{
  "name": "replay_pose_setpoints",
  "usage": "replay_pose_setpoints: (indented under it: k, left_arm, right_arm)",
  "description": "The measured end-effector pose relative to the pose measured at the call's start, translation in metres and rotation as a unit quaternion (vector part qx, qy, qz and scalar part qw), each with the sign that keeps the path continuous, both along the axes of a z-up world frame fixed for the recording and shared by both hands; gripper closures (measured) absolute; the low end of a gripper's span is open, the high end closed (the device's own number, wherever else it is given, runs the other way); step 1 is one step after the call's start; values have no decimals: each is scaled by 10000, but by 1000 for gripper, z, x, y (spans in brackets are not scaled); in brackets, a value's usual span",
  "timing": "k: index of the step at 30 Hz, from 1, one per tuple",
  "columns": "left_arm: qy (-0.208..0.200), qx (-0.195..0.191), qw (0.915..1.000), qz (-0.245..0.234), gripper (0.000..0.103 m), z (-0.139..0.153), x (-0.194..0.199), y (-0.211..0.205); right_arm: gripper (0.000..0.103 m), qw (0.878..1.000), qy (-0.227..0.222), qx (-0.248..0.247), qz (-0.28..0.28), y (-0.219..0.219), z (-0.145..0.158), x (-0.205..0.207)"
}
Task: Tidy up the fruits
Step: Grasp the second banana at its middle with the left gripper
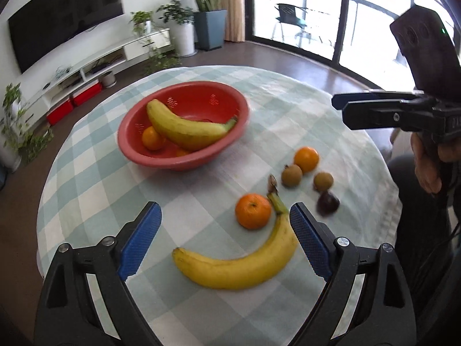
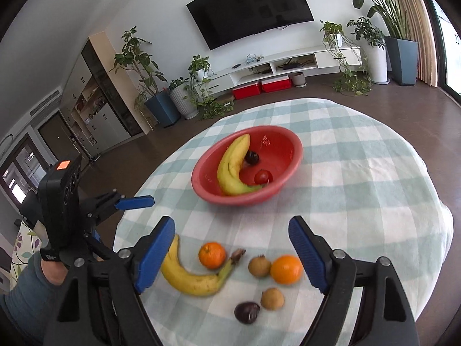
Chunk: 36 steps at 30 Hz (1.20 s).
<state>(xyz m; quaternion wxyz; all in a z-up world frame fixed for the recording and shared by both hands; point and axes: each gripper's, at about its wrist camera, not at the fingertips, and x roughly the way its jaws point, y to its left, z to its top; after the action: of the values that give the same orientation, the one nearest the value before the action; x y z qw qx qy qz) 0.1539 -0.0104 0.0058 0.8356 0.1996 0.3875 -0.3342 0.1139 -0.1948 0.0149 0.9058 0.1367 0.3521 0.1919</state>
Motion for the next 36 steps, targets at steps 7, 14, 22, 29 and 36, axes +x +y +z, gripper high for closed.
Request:
replay_pose_setpoints:
  k: [7,14,22,29,36]
  left_arm:
    - [237,809,9909,-1053,12,-25,-31,-23]
    - [392,1547,9748,-1556,12,-41,-27,-35]
    - [968,1877,9593,-1874,38,-62,-6,-40]
    - [1214,1869,9549,-1965,47,-73,3,-46]
    - [1241,1886,9559,-1878,53,-72,16,-44]
  right_arm:
    - [19,9994,301,-165,-76,3,-28,-40]
    - [19,9979,644,-50,26,11,-46,-45]
    - [21,9966,807,-43,181,19,-56,-50]
    - [27,9950,958,-86,259,21,-62,-47]
    - [39,9931,1142,-121,238,21,-71,-41]
